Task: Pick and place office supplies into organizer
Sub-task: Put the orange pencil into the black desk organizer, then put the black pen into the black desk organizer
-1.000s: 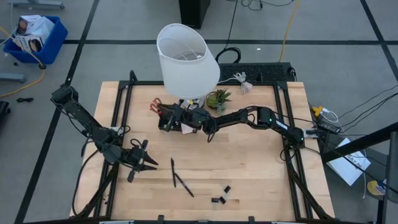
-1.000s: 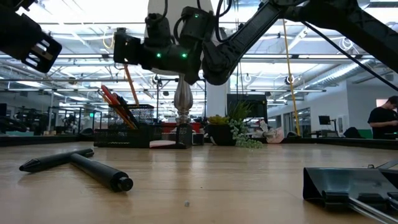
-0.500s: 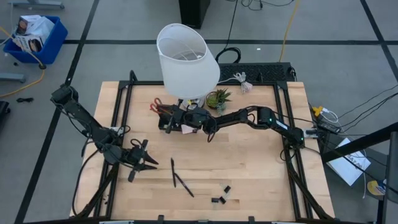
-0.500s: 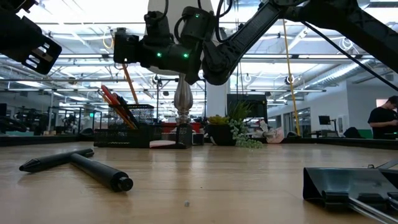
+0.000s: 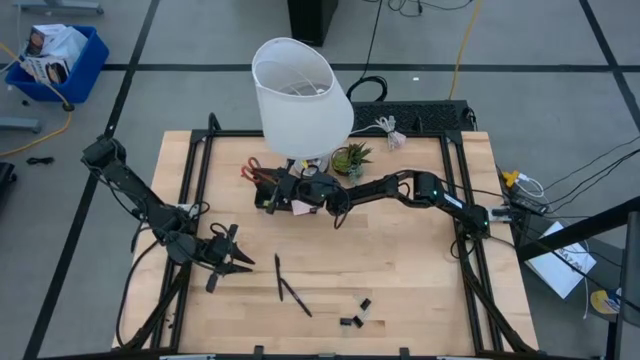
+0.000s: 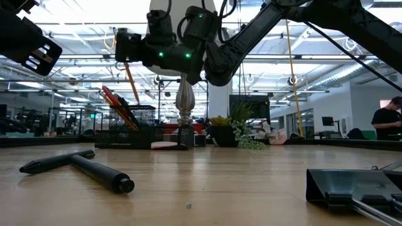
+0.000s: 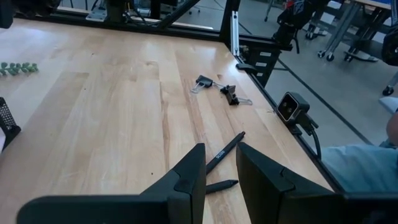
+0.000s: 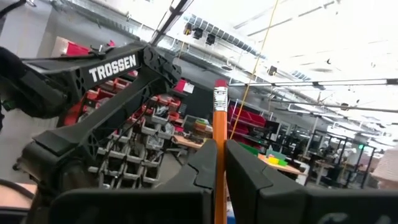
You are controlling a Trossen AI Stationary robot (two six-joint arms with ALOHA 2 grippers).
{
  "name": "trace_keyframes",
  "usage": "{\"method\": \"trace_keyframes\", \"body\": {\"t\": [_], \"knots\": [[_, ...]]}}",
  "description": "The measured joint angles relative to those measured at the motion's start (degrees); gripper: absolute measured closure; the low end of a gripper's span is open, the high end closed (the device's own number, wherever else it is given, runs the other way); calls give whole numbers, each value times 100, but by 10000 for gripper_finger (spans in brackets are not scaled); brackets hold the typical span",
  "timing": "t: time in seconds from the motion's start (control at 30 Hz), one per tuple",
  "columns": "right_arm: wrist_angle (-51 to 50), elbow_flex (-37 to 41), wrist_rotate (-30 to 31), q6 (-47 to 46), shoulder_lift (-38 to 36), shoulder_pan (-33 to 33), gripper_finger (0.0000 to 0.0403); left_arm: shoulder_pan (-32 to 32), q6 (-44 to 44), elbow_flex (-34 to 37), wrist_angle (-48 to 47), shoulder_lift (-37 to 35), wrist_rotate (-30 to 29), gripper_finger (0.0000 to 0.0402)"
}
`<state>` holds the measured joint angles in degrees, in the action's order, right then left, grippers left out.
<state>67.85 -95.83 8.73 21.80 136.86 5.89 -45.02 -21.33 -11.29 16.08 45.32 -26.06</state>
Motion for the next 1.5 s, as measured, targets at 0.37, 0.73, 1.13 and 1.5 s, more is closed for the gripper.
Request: {"method": "trace_keyframes", "body": {"t": [0.37,0.73,1.13,1.5], "knots": [[-352,0,31,199,0,79,387,-1,5,0,-1,0,-2,309],[-702,0,350,-405,-2,240,338,-1,-17,0,7,0,-2,309],[-740,0,286,-616,-2,-112,236,-1,-17,0,32,0,-2,309],[-751,2,-120,-1435,-2,-1177,243,0,-30,0,138,-2,35,309]]}}
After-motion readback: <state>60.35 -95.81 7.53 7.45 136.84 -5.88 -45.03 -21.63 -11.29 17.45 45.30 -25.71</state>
